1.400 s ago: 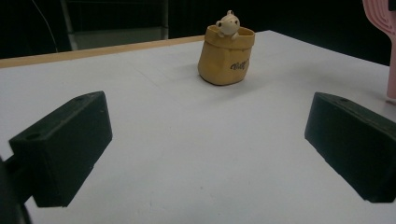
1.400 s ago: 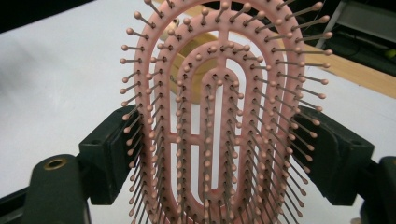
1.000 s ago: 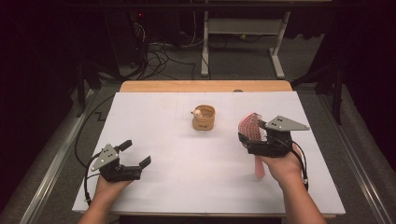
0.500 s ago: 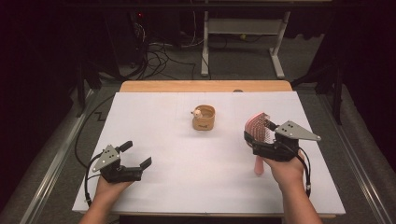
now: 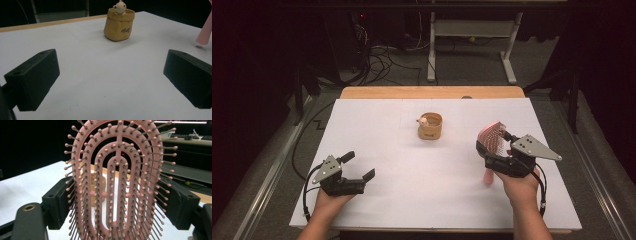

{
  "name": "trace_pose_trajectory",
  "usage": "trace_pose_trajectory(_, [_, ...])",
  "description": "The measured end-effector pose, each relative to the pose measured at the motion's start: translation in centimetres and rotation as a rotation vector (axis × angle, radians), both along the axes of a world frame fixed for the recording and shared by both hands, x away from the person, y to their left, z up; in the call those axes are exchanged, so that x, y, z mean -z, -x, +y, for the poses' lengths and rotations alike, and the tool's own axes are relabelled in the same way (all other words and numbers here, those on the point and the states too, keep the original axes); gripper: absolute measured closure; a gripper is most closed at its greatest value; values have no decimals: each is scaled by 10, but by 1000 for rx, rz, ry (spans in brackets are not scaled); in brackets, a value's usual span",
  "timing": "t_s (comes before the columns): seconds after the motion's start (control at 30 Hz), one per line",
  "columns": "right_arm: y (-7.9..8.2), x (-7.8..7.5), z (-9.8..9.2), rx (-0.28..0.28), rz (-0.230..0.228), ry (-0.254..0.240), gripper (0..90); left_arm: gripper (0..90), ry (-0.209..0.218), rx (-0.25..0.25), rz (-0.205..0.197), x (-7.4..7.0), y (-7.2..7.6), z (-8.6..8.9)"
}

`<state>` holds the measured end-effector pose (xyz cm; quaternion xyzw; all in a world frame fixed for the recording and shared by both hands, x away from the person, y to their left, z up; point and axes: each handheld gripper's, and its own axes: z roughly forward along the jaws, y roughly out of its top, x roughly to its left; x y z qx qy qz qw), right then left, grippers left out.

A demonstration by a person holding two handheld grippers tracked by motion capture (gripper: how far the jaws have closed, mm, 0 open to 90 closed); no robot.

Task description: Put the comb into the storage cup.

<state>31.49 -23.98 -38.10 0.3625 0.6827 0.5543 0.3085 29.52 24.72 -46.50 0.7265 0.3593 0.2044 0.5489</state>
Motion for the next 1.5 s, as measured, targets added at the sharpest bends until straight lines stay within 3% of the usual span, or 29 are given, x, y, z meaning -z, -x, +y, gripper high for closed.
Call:
trace_pose_trajectory(0.33, [3,5,-4,2,-9,-6,205,14,-2,-31,-8,-2,-3,-1])
trace_pose_trajectory(0.47, [5,6,-2,-5,-4,1,205,19,5,-38,-21,-10,-4,-3])
trace_pose_trajectory(0.63, [4,7,1,-1,-6,6,205,21,-18,-15,-37,-24,-8,-13])
trace_pose_trajectory(0.87, [5,6,3,-6,-10,5,205,1,-4,26,-66,-36,-15,-30])
trace_pose_trajectory(1.2, [8,4,5,1,-19,5,204,0,22,60,-68,-40,-25,-52])
trace_pose_trajectory(1.5, [10,2,6,6,-33,4,205,0,15,108,-68,-38,-37,-71])
